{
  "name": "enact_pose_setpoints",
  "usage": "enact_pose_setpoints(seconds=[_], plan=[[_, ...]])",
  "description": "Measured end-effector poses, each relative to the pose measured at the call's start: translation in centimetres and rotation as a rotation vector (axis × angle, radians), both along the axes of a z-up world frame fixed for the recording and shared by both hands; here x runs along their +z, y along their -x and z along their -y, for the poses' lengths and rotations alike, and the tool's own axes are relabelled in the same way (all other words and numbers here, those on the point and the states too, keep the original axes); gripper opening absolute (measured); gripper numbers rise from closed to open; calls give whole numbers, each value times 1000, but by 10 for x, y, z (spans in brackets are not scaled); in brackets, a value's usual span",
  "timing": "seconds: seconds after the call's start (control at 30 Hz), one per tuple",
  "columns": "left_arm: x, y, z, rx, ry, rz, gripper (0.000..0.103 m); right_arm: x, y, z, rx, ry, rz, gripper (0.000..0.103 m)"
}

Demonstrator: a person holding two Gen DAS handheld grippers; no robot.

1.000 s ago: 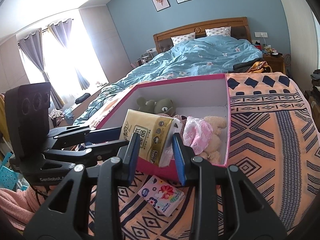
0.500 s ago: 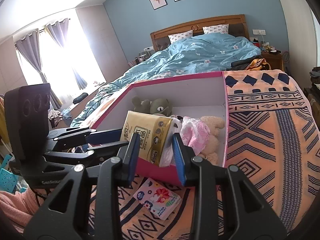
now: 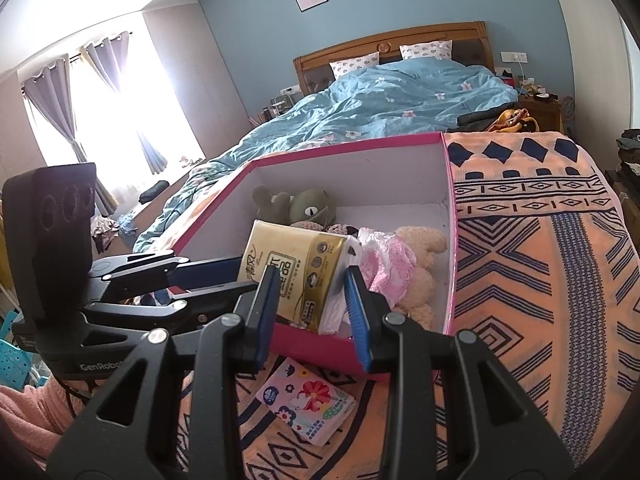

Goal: Organize objects
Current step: 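Carry the yellow tissue pack over the rim into the pink box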

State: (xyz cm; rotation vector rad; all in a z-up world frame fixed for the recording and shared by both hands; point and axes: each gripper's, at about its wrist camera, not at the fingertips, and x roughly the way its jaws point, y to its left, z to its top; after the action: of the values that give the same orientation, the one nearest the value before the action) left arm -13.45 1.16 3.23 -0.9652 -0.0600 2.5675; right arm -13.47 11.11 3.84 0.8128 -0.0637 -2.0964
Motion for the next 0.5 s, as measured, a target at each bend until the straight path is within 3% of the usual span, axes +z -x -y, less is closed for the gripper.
enact_pose_setpoints(seconds=[0.5], plan=[[-14,10,2,16,-4,48,33,-10,8,11,-20,-55,10,36]])
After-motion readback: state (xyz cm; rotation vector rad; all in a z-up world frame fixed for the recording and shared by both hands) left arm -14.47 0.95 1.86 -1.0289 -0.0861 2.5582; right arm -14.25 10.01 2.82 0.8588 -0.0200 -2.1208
